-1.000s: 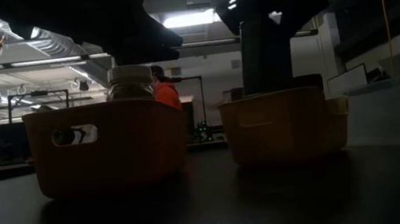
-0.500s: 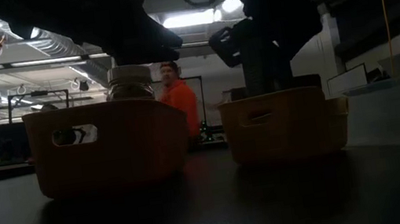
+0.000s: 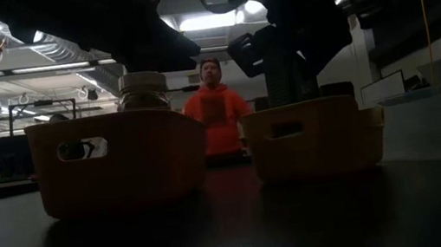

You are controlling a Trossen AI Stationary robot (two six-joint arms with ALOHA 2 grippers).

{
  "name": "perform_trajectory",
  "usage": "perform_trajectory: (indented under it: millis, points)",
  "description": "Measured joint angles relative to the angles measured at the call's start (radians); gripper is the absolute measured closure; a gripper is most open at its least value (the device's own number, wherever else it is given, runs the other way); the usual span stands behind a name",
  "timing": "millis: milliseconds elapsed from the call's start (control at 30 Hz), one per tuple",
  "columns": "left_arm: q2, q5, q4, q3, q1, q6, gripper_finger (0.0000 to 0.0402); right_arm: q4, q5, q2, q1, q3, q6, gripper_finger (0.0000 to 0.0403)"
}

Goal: Sort spices by type
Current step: Put the black spice can into the yellow bin, then return to Home Position

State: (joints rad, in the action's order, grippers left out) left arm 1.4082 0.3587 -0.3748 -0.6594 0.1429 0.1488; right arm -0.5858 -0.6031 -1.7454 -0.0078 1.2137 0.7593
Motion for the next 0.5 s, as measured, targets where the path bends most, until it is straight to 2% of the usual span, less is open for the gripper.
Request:
perform_trajectory:
  millis: [333,500]
  points:
    - [0.000,0.000,-0.001,0.000,0.000,0.000,0.0185,0.002,0.000,0.000,0.000,0.000,0.000,0.0214]
    - [0.000,0.000,-0.001,0.000,0.000,0.000,0.0185,0.002,0.000,0.000,0.000,0.000,-0.001,0.0211]
